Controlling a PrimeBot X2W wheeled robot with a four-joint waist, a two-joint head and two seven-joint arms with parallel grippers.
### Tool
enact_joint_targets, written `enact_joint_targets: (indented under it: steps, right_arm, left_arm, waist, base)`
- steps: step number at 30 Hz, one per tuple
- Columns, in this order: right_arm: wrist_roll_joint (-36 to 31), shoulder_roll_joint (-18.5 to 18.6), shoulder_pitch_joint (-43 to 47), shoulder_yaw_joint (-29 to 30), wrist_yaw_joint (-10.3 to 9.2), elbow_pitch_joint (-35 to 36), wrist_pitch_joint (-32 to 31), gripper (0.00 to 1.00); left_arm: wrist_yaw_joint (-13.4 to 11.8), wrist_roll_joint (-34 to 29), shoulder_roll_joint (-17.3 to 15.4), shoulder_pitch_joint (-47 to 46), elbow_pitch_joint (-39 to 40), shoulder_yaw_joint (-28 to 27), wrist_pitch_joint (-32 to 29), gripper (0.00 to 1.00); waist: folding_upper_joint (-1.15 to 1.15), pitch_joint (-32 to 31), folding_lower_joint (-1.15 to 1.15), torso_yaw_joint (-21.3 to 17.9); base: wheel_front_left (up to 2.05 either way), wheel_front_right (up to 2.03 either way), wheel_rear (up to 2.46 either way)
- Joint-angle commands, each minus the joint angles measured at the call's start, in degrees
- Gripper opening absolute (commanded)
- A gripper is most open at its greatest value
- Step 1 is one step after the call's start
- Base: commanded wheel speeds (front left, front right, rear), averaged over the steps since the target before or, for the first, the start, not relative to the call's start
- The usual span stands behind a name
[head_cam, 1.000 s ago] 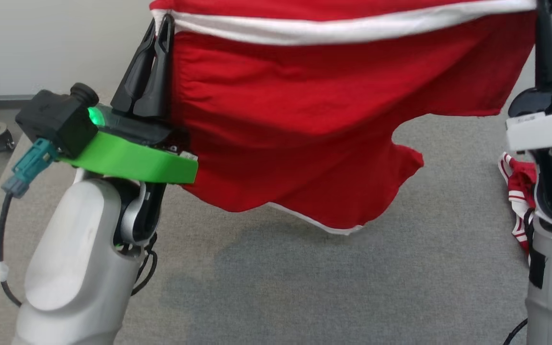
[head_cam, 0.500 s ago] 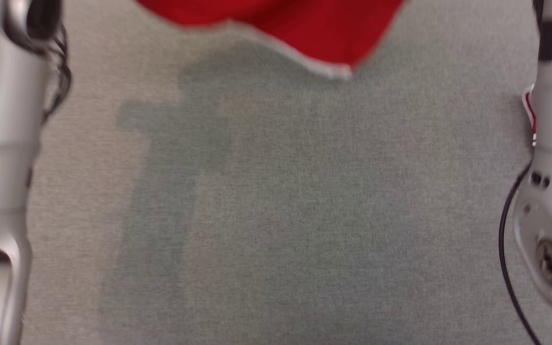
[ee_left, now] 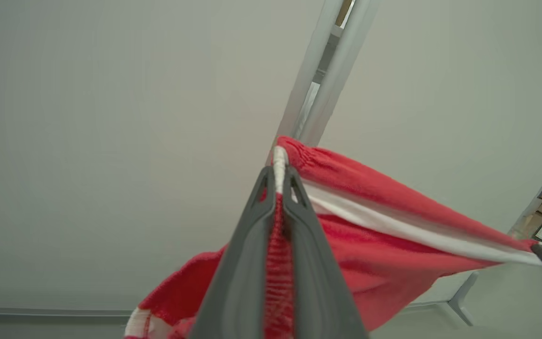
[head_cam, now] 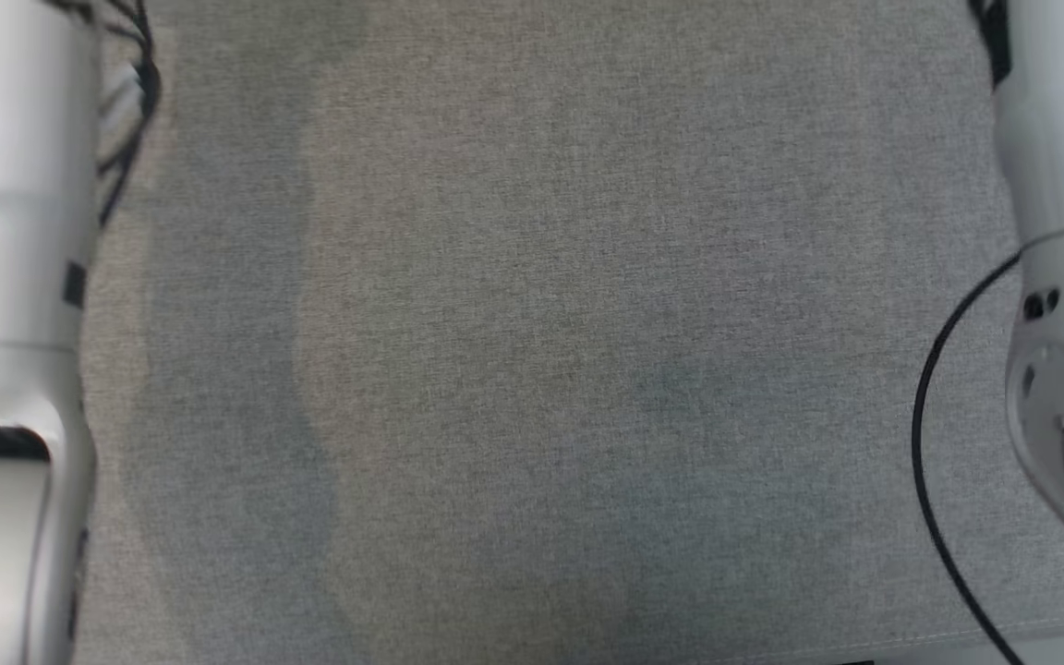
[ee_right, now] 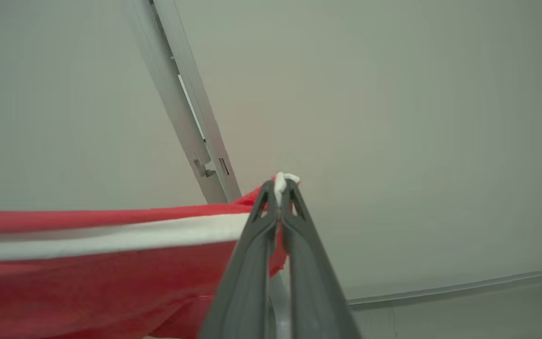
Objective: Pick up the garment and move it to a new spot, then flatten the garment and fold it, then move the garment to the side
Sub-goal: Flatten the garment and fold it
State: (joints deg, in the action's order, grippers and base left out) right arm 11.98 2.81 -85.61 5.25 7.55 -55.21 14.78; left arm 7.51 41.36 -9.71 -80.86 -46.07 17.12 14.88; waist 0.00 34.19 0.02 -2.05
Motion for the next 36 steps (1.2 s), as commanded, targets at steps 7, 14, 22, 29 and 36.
enact_joint_targets:
  steps: [7,14,22,29,36]
  right_arm:
    - [0.8,1.1,10.2,-0.7,-0.13,-0.6,0.4,0.0]
    - [5.2,2.9,20.3,-9.8,-0.12,-3.7,0.0,0.0]
    - [12.6,8.2,30.2,-21.6,-0.13,-3.0,-4.4,0.0]
    - [20.3,13.4,39.0,-29.6,-0.13,1.0,-9.6,0.0]
    - [27.2,19.4,46.7,-36.4,-0.13,8.1,-15.0,0.0]
  left_arm:
    - [-0.1,-0.2,-0.1,12.6,6.5,4.1,0.4,0.0]
    - [-0.1,2.3,-2.0,27.3,12.9,9.1,0.4,0.0]
    - [-0.1,1.4,-3.8,40.7,17.3,12.8,0.4,0.0]
    - [-0.1,-1.6,-5.1,49.9,19.3,18.1,0.4,0.0]
    - [-0.1,-2.3,-5.7,58.5,22.9,19.5,0.4,0.0]
  waist:
    - [0.0,0.1,-0.02,1.3]
    - [0.0,-6.6,-0.02,2.5]
    - [0.0,-15.5,-0.02,4.2]
    - [0.0,-23.4,-0.02,5.0]
    - [0.0,-29.1,-0.02,5.1]
  base:
    - [0.0,0.0,0.0]
    - [0.0,0.0,0.0]
    - [0.0,0.0,0.0]
    - [0.0,0.0,0.0]
    - [0.0,0.0,0.0]
